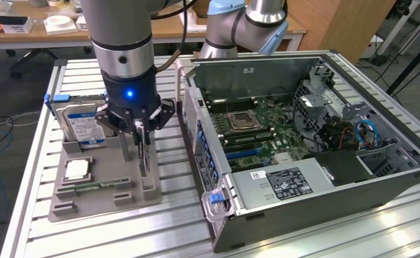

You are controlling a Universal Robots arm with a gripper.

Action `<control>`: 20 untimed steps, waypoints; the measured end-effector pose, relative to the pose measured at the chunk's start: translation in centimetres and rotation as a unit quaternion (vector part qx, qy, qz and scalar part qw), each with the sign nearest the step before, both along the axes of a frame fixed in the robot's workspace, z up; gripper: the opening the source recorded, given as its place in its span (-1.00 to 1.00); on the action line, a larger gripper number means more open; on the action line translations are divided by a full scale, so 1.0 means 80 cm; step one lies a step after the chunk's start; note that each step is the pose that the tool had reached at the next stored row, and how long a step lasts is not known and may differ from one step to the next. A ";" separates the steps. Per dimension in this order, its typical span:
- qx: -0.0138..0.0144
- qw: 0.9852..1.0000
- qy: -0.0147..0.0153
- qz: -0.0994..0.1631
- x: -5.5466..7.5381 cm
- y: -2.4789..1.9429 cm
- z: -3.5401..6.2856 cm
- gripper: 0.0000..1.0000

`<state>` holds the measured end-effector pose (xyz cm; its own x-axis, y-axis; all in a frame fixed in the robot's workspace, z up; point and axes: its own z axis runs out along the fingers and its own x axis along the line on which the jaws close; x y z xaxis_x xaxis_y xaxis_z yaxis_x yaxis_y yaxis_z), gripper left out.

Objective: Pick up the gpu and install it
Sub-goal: 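Pick up the gpu and move the gpu toward the slot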

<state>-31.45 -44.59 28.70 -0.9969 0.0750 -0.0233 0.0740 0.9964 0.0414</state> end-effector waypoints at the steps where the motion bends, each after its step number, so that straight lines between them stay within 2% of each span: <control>1: 0.000 1.000 0.000 0.000 0.000 0.0000 0.001 -0.47; 20: 0.000 1.000 0.000 0.000 0.000 0.0000 0.012 -0.47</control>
